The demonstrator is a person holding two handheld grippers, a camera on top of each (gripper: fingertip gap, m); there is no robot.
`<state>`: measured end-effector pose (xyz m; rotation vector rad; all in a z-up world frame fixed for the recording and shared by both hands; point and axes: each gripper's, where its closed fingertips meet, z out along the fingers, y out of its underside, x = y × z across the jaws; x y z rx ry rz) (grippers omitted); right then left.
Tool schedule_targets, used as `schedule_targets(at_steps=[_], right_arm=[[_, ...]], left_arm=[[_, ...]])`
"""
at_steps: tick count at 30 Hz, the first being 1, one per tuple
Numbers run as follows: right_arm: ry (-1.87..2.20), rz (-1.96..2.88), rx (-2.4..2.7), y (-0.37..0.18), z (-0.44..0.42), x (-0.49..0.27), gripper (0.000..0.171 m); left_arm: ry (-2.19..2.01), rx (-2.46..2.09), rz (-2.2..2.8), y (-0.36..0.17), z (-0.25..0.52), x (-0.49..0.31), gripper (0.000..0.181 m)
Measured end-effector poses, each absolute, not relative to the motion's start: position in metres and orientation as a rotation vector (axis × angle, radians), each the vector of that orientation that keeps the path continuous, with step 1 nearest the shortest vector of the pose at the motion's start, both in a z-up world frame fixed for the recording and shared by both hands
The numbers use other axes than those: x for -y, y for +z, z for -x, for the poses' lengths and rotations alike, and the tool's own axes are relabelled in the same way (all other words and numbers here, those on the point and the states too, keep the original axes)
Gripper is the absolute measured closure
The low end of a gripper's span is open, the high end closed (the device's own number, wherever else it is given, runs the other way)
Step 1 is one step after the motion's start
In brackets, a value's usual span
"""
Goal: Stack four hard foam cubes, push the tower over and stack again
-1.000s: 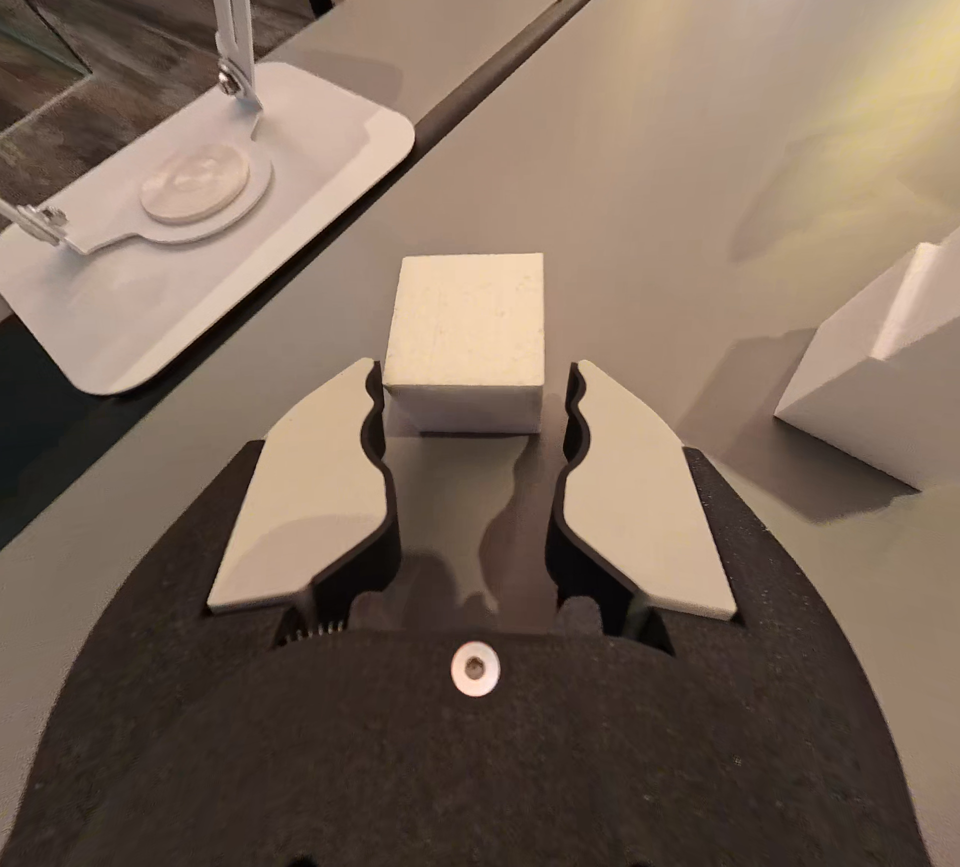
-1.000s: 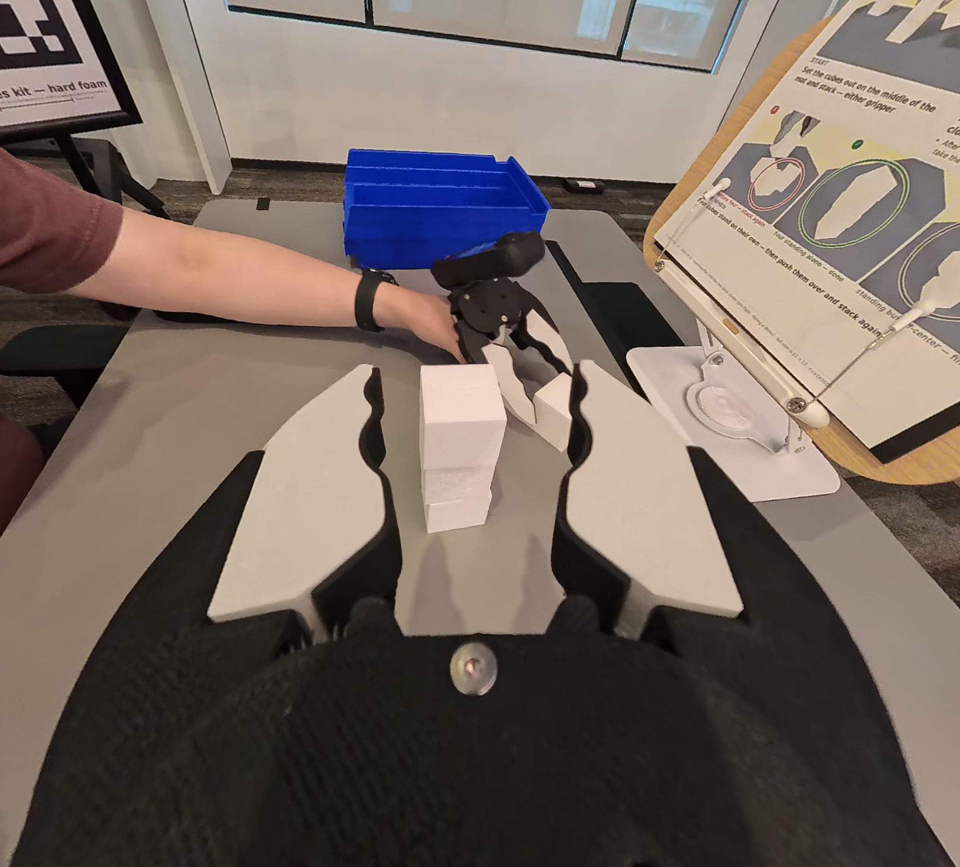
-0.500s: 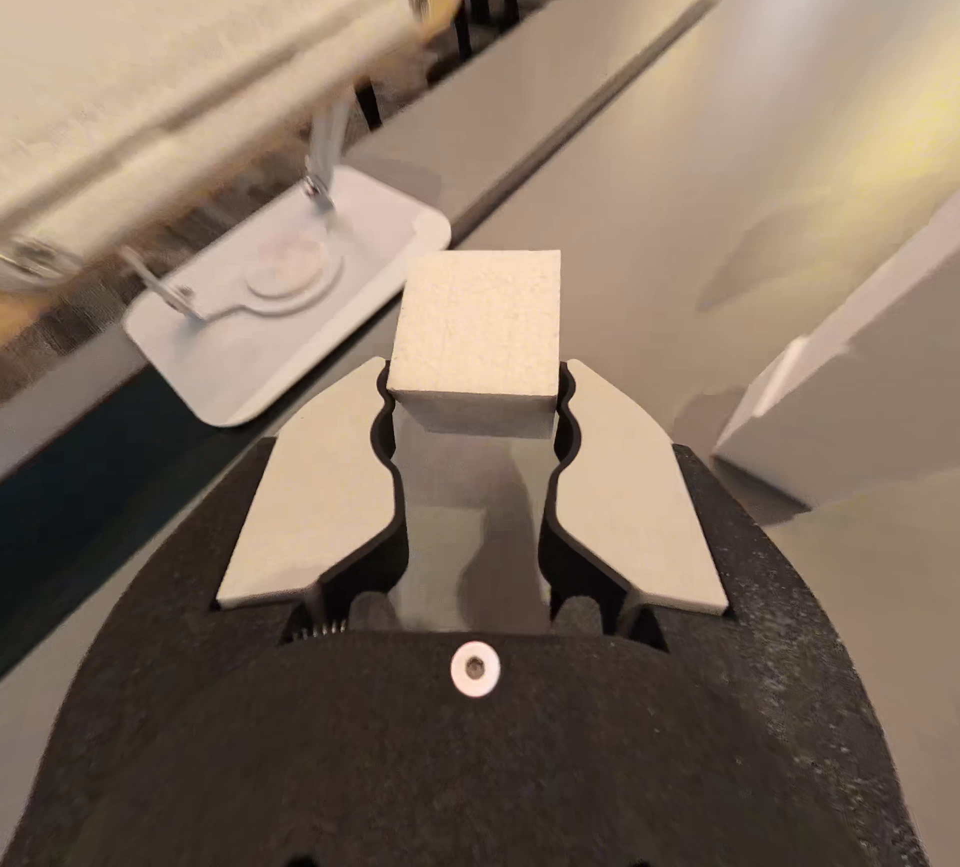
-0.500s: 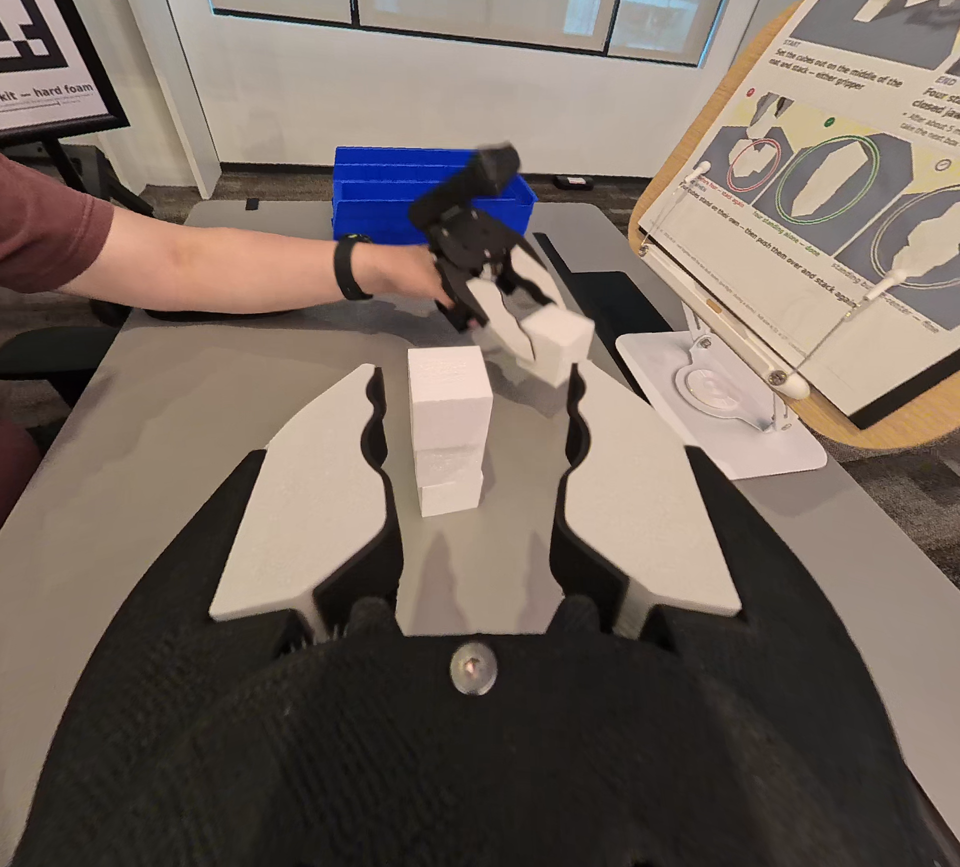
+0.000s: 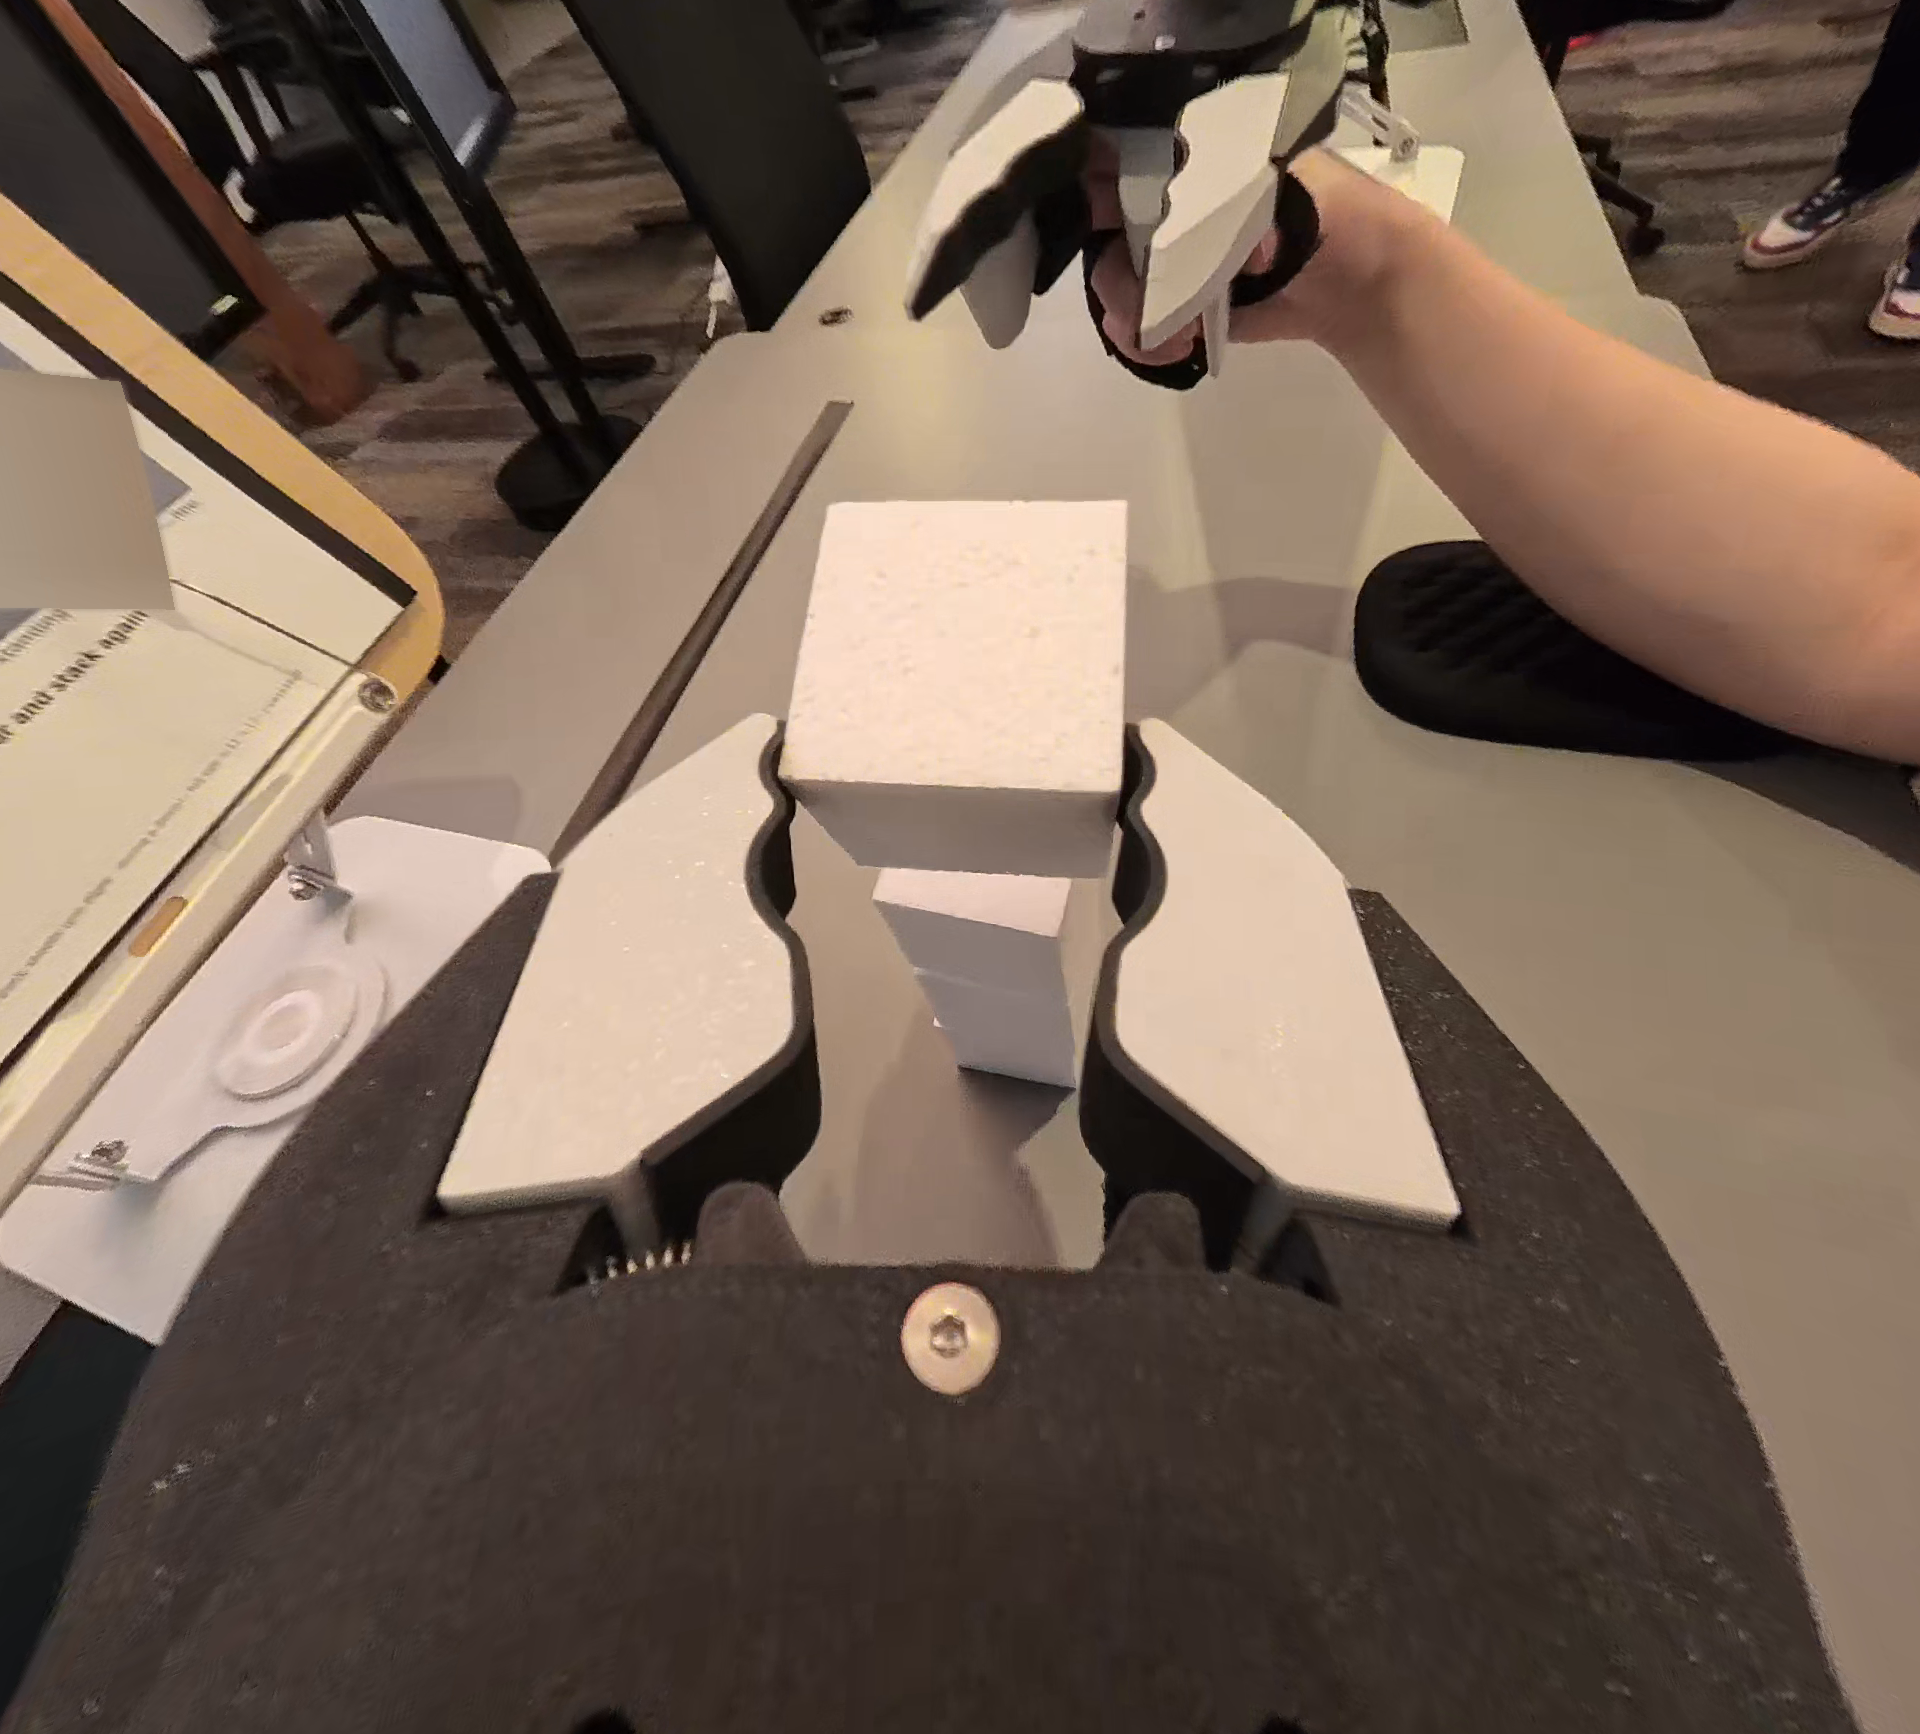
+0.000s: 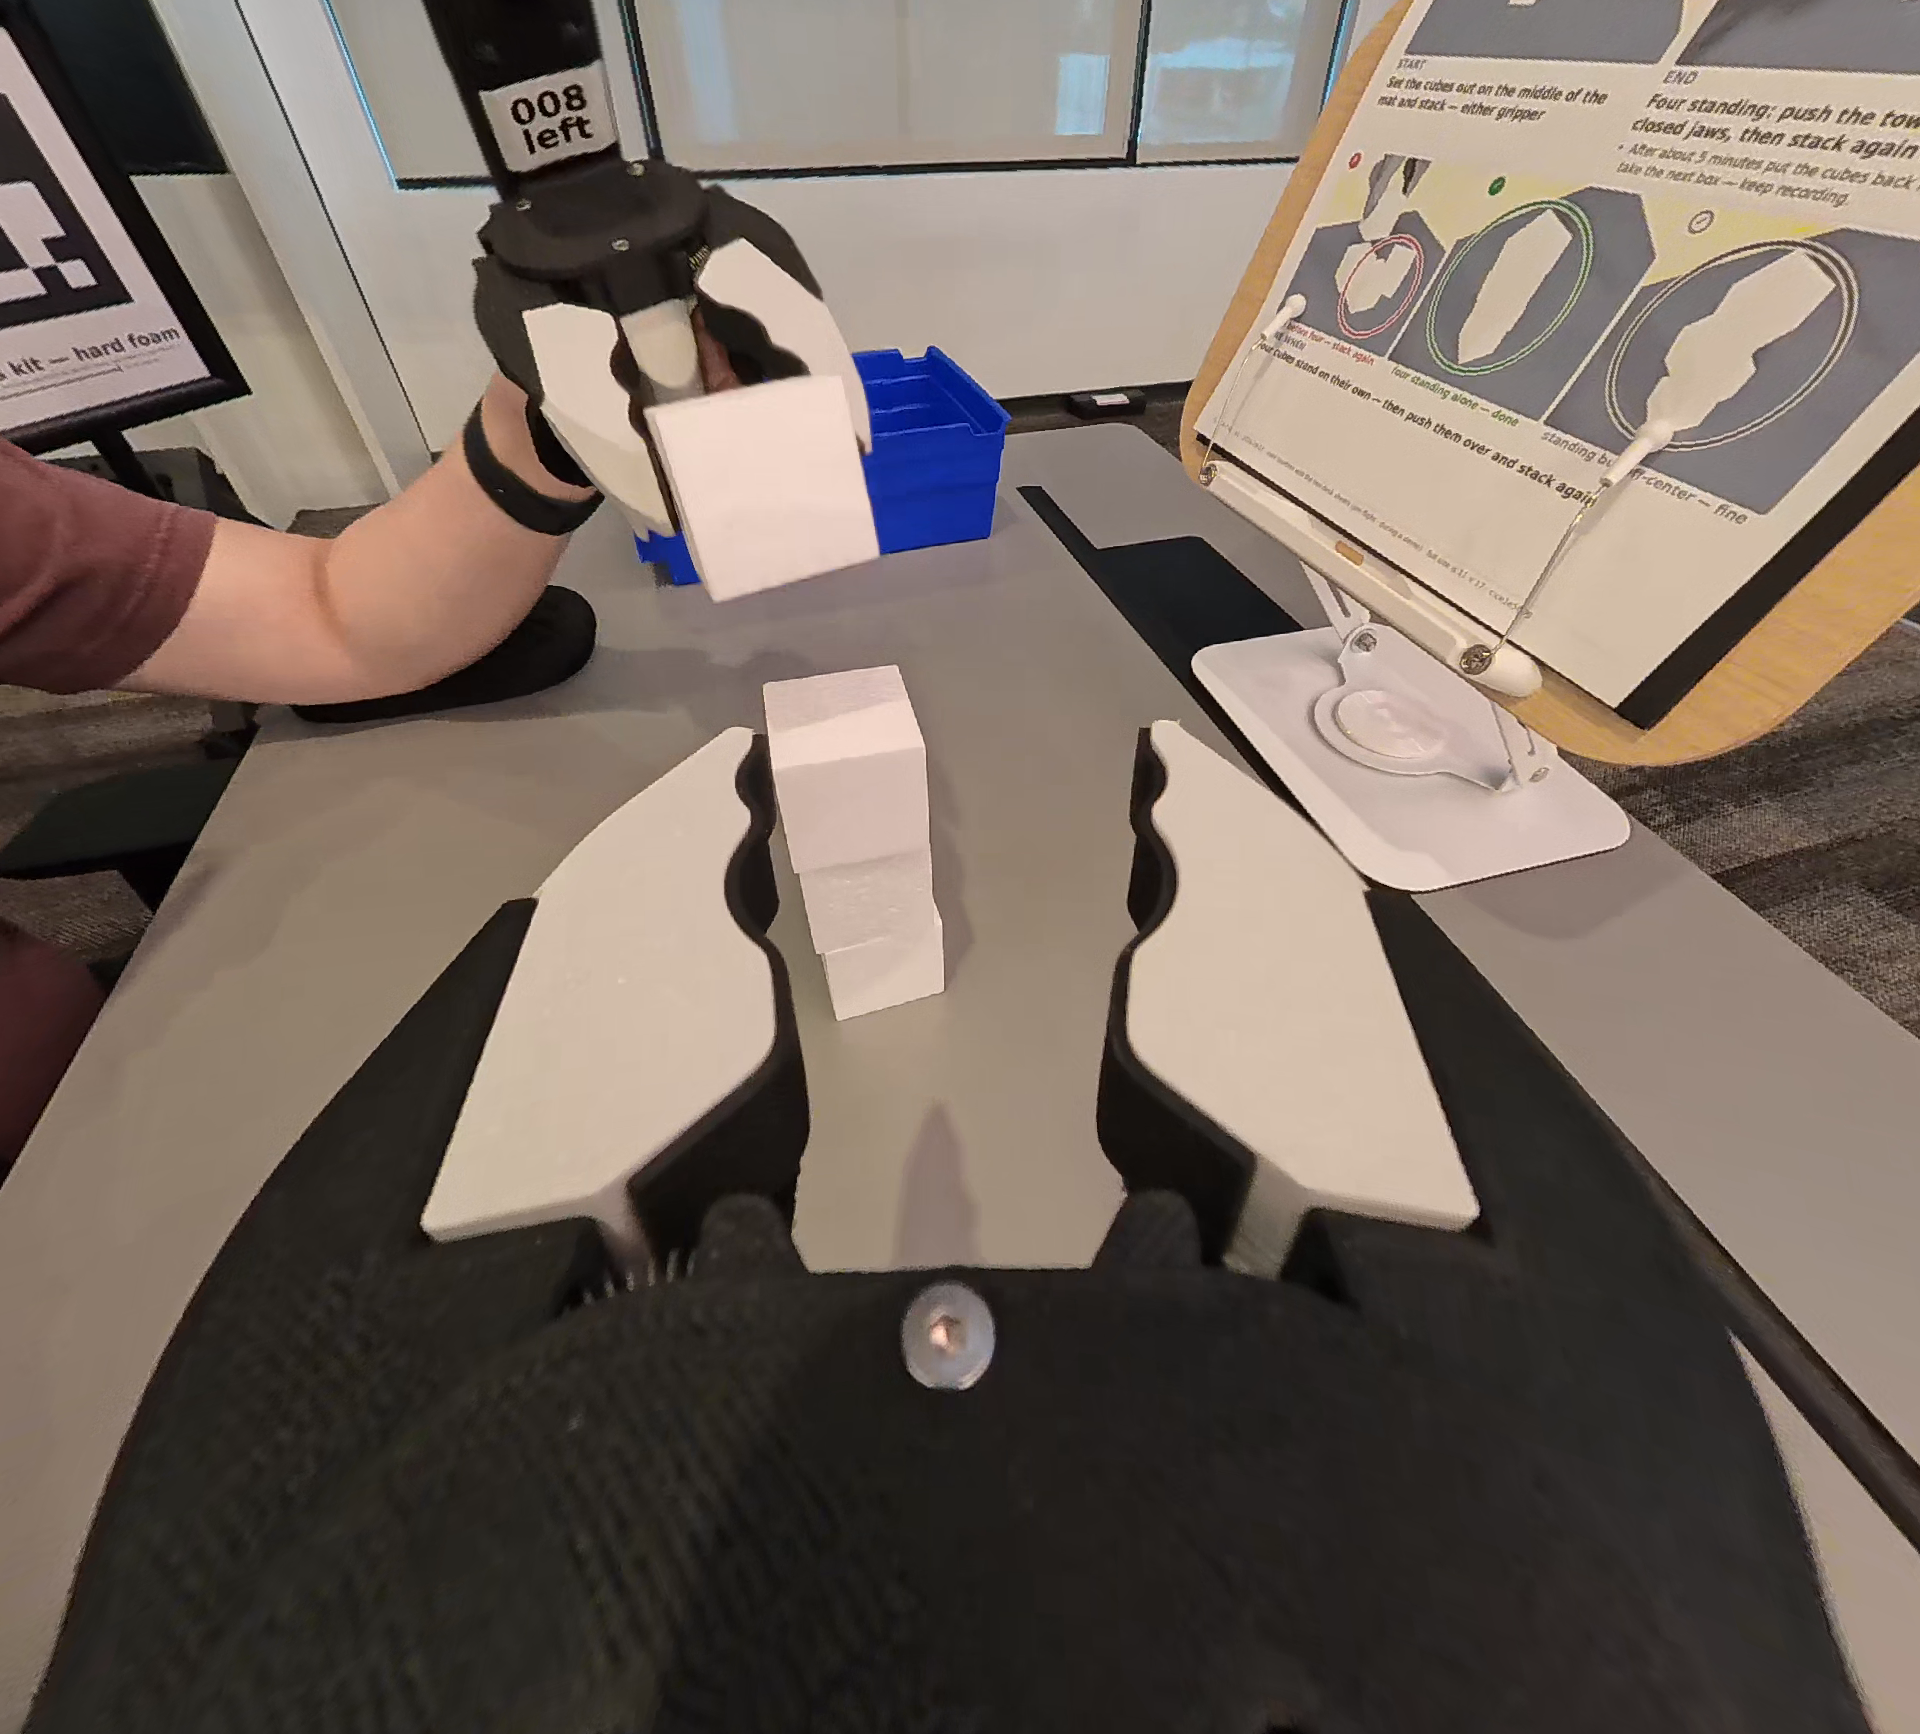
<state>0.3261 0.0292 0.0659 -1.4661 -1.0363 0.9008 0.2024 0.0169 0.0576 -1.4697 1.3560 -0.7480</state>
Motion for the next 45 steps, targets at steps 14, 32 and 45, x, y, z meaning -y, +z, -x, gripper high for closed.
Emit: schedule_targets(at_steps=[14, 32, 45], right_arm=[[0.933, 1.493, 1.016, 0.058, -0.33, -0.033, 0.106], [0.971, 1.497, 1.011, 0.056, -0.332, -0.033, 0.109], [0.811, 1.736, 0.943, 0.043, -0.337, -0.046, 0.109]], left_arm=[[-0.684, -1.511, 1.472, 0.025, -0.212, -0.021, 0.122], [-0.715, -1.562, 1.439, 0.012, -0.217, -0.023, 0.122], [-0.718, -1.111, 1.484, 0.081, -0.166, -0.056, 0.102]])
